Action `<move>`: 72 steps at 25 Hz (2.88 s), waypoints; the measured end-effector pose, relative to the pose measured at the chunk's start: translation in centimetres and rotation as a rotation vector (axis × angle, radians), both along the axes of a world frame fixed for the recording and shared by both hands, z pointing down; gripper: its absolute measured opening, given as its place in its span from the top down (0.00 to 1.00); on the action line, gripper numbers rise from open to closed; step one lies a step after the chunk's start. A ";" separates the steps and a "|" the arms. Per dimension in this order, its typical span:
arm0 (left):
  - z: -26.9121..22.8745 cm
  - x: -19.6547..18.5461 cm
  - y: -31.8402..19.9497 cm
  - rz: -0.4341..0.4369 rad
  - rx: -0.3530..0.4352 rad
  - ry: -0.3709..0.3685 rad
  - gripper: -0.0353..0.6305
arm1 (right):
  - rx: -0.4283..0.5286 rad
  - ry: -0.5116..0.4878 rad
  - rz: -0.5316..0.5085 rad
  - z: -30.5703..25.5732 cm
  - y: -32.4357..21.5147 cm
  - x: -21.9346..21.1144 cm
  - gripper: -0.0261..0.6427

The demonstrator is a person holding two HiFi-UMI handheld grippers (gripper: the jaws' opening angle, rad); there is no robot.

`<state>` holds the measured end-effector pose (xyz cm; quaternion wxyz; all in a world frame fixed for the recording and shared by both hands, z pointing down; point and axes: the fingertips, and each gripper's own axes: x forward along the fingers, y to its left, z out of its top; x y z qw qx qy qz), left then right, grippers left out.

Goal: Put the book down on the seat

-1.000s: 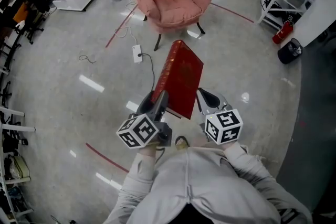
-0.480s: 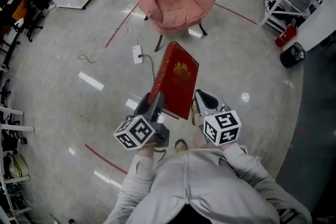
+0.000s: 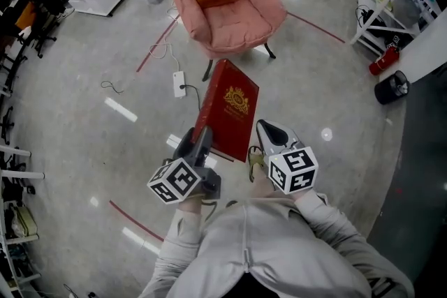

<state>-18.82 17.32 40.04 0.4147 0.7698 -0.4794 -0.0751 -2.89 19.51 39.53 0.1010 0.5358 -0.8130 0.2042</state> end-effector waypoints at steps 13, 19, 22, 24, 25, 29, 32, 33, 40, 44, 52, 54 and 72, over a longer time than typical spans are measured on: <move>-0.2 7.0 -11.5 -0.056 -0.021 -0.001 0.58 | -0.011 0.011 -0.061 -0.4 -12.3 7.0 0.96; -0.3 9.8 -16.0 -0.078 -0.015 -0.001 0.58 | -0.005 0.009 -0.081 -0.3 -16.9 9.9 0.96; -0.5 10.8 -17.8 -0.088 -0.014 0.005 0.58 | -0.004 0.007 -0.081 -0.4 -18.6 11.1 0.96; -0.4 11.0 -18.8 -0.091 -0.011 0.005 0.58 | -0.005 0.007 -0.078 -0.1 -19.5 11.5 0.96; -0.4 11.1 -19.2 -0.090 -0.010 0.003 0.58 | -0.006 0.007 -0.075 0.0 -19.9 11.6 0.96; -0.1 11.4 -20.8 -0.091 -0.013 -0.002 0.58 | -0.013 0.002 -0.068 0.5 -21.1 12.2 0.96; 0.2 11.7 -21.8 -0.096 -0.020 -0.006 0.58 | -0.021 0.001 -0.063 1.0 -21.9 12.7 0.96; 0.3 11.8 -22.2 -0.098 -0.021 -0.005 0.58 | -0.025 0.002 -0.062 1.2 -22.2 12.8 0.96; 1.0 11.7 -25.9 -0.113 -0.034 -0.010 0.58 | -0.039 0.006 -0.051 1.9 -25.8 13.6 0.96; 1.8 11.7 -28.8 -0.113 -0.038 -0.008 0.58 | -0.044 0.011 -0.040 2.6 -28.3 13.8 0.96; 4.0 12.5 -37.0 -0.091 -0.079 -0.016 0.58 | -0.078 0.018 -0.005 3.9 -35.0 14.8 0.96; 4.6 12.6 -39.2 -0.092 -0.091 -0.021 0.58 | -0.091 0.016 0.000 4.4 -36.9 14.8 0.96; 12.7 15.3 -57.0 -0.113 -0.182 -0.042 0.58 | -0.207 0.047 0.015 11.1 -51.0 15.2 0.96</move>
